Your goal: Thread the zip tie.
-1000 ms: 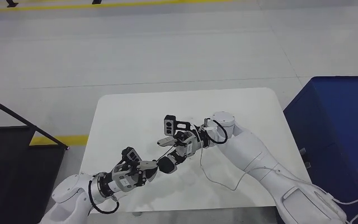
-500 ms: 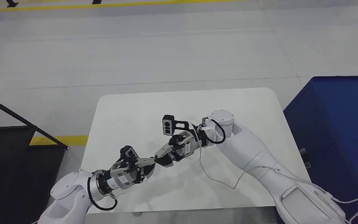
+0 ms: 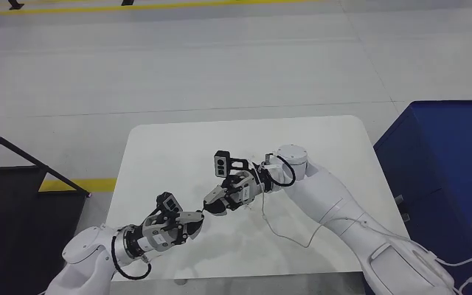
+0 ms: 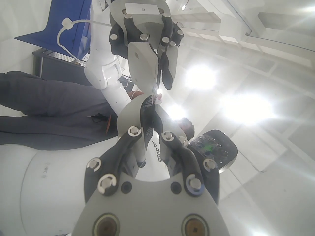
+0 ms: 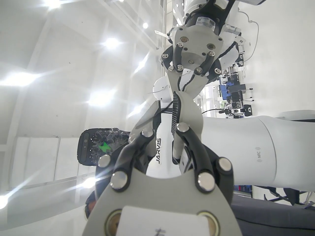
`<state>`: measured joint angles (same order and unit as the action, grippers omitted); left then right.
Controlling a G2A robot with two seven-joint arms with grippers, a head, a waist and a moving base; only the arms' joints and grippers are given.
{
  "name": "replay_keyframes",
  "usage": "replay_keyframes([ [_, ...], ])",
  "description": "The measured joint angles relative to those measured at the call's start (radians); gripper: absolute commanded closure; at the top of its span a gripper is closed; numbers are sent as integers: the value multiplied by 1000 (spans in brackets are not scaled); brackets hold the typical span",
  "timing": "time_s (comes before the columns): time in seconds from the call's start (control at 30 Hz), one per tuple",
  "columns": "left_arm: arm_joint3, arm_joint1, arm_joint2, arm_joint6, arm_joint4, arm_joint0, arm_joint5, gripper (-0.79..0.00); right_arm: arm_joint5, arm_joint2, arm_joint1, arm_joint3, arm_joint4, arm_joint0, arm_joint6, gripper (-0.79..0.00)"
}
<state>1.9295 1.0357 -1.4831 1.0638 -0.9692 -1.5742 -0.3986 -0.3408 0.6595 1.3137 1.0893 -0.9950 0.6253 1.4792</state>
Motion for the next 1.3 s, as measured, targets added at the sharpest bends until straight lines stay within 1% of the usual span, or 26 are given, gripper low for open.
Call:
replay_keyframes([
  [0.13, 6, -2, 1, 0, 6, -5, 4, 0, -8, -16, -1, -2, 12, -11, -8, -108],
  [0.17, 8, -3, 1, 0, 7, -7, 6, 0, -10, -21, -1, -3, 17, -15, -10, -92],
  [0.33, 10, -4, -2, -11, 7, -13, 8, 0, -10, -35, -3, 3, 13, -22, -9, -89],
  [0.47, 7, -6, 0, -18, 3, -12, 8, 0, -8, -45, -5, 8, 1, -28, -8, -40],
  [0.63, 6, -7, 2, -24, -2, -12, 12, 0, -5, -53, -8, 8, -8, -32, -5, -52],
  [0.7, 4, -7, 2, -26, -3, -11, 12, 0, -4, -56, -9, 6, -13, -34, -4, -37],
  [0.73, 4, -7, 2, -27, -4, -11, 12, 0, -4, -57, -10, 5, -14, -34, -4, 0],
  [1.0, 5, -10, 4, -23, -8, -9, 15, 0, -2, -68, -12, 0, -20, -40, -1, 0],
  [1.03, 6, -10, 4, -21, -7, -9, 16, -89, -1, -69, -13, -1, -20, -41, -1, 0],
  [1.07, 6, -11, 4, -20, -6, -9, 16, -760, -1, -70, -13, -2, -21, -42, -1, 0],
  [1.1, 7, -11, 4, -20, -6, -10, 18, -785, -1, -71, -13, -2, -21, -43, -1, 0],
  [1.3, 8, -13, -3, -15, -14, -17, 36, -785, 4, -60, -16, -8, 1, -50, 3, 0],
])
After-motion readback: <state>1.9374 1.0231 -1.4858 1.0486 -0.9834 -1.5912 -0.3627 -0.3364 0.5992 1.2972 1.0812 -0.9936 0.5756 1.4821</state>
